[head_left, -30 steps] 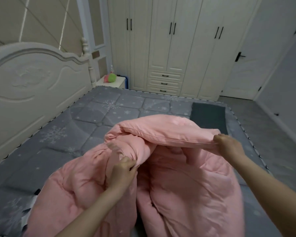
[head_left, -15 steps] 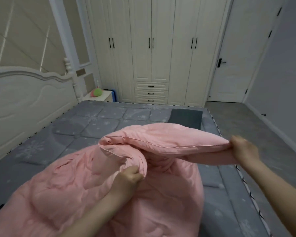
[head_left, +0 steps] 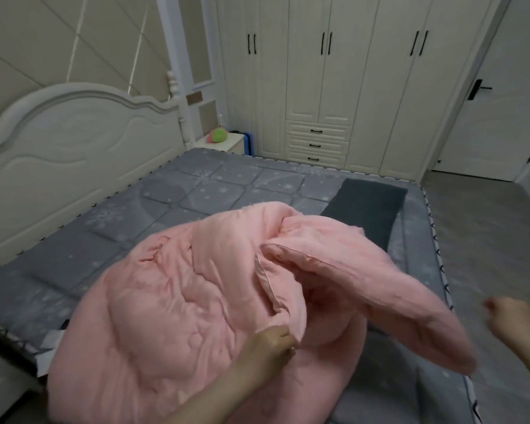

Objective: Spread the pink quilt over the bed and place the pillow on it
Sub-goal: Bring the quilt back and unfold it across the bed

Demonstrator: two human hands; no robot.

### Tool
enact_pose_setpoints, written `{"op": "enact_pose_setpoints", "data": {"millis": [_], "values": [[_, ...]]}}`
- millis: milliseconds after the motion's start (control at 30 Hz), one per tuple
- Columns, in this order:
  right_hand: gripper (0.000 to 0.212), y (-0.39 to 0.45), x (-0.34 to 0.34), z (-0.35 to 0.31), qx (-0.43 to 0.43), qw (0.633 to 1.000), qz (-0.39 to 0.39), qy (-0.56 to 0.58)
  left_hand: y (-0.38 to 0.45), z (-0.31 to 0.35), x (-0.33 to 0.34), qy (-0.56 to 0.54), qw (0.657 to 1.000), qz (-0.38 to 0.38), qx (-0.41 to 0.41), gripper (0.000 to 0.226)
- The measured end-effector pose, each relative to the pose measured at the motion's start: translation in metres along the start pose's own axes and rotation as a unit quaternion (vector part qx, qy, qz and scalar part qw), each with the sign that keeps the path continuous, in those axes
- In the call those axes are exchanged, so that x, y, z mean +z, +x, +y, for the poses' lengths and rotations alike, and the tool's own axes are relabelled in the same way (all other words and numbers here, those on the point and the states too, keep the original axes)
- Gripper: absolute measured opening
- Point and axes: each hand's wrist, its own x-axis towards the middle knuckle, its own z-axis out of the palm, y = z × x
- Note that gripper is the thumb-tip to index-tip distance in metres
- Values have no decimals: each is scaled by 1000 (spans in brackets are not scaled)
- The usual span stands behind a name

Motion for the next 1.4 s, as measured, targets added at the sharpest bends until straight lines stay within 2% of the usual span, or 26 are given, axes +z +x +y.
{"op": "enact_pose_setpoints", "data": {"millis": [100,167,367,533,633,767,900,933,1067,1133,1167,1267,1300,1367,1400], "values": [[17,-32,17,-57,-79,993,-67,-50,-18,-12,-6,-37,998,14,-48,9],[24,-66,16,-101,-110,986,-108,-65,-32,-22,-14,-21,996,16,-83,13],[34,-128,35,-183,-173,972,-154,-41,-73,-52,-42,22,985,-8,-172,24],[47,-162,53,-209,-142,972,-187,19,-101,-74,-53,24,981,-43,-190,33],[70,-170,69,-209,-120,968,-219,41,-110,-86,-57,22,982,-59,-179,36],[59,-178,84,-211,-58,968,-222,97,-109,-103,-47,22,983,-96,-152,44],[70,-175,105,-214,-7,949,-249,194,-92,-107,-21,-1,978,-141,-152,59],[70,-175,111,-214,21,935,-265,233,-91,-106,-16,-7,976,-157,-152,63],[67,-151,141,-212,168,833,-339,405,-90,-104,35,-24,948,-266,-175,78],[70,-141,157,-216,213,762,-371,486,-98,-102,59,0,922,-326,-206,91],[71,-137,163,-220,232,713,-380,542,-104,-103,73,12,914,-345,-212,100],[59,-118,178,-239,248,603,-325,686,-119,-108,105,45,880,-412,-232,113],[64,-113,180,-245,253,565,-294,728,-125,-109,110,53,877,-420,-228,114],[69,-103,185,-250,250,527,-278,763,-129,-112,127,59,878,-419,-225,110],[57,-99,184,-251,235,525,-290,765,-129,-114,132,55,873,-427,-230,104]]}}
